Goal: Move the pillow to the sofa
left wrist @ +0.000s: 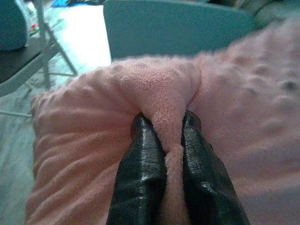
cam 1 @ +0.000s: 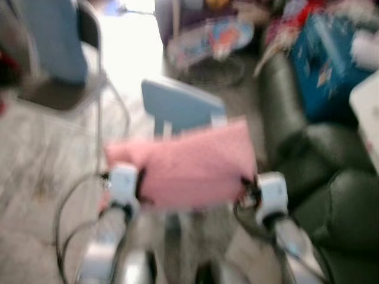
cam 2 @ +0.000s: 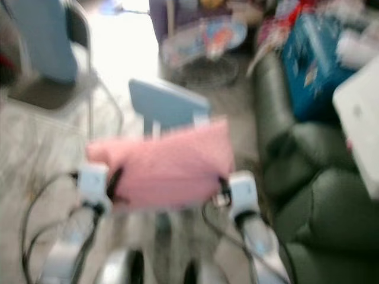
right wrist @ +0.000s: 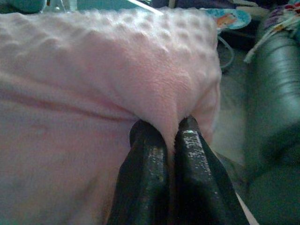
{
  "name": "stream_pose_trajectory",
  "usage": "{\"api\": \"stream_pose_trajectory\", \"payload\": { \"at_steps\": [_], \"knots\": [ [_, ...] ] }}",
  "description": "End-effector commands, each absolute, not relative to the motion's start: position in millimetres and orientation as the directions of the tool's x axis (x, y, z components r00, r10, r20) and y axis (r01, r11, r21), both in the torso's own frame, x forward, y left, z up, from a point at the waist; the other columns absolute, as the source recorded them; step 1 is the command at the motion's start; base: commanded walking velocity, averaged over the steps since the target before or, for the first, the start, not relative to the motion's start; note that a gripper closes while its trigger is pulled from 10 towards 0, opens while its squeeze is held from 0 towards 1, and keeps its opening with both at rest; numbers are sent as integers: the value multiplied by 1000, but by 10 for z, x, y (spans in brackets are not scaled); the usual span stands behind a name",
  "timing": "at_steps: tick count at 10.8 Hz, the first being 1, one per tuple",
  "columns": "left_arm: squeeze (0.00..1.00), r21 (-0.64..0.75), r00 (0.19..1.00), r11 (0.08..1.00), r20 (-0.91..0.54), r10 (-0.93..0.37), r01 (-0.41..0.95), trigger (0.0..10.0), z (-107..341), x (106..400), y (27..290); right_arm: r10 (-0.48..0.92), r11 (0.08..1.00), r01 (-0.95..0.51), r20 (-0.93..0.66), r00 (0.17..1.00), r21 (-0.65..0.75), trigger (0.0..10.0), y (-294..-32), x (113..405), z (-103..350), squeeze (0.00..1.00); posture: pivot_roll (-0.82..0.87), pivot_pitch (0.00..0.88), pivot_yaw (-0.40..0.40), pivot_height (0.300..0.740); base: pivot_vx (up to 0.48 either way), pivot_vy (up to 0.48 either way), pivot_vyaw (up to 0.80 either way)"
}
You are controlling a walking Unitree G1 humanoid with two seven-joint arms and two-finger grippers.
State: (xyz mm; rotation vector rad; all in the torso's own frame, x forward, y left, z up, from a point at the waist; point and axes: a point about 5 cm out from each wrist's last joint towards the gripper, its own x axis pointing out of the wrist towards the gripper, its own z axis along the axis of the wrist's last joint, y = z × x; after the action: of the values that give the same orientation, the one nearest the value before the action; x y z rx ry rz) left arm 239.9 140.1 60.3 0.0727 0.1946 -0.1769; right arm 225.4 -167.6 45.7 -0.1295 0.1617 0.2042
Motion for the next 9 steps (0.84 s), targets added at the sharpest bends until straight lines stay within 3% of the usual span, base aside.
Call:
{"api": "stream_pose_trajectory", "payload": {
  "at_steps": [1,2,5,9],
  "knots": [
    [0,59,974,983,-157,-163,174,10000,691,2473,1444,173,975,-191,-158,972,-112,10000,-1701,2283,495,0,-43,94,-64,740,0,0,0],
    [0,51,977,986,-154,-148,158,10000,703,2511,1478,172,975,-190,-155,973,-115,10000,-1702,2301,509,0,-44,94,-62,740,0,0,0],
    [0,42,969,978,-150,-196,204,10000,717,2523,1456,159,978,-176,-150,976,-108,10000,-1676,2345,507,0,-45,108,-48,740,0,451,-269],
    [0,24,966,977,-158,-205,211,10000,685,2479,1395,160,977,-181,-170,972,-114,10000,-1661,2320,461,0,-38,124,-58,740,0,480,-723]
  ]
}}
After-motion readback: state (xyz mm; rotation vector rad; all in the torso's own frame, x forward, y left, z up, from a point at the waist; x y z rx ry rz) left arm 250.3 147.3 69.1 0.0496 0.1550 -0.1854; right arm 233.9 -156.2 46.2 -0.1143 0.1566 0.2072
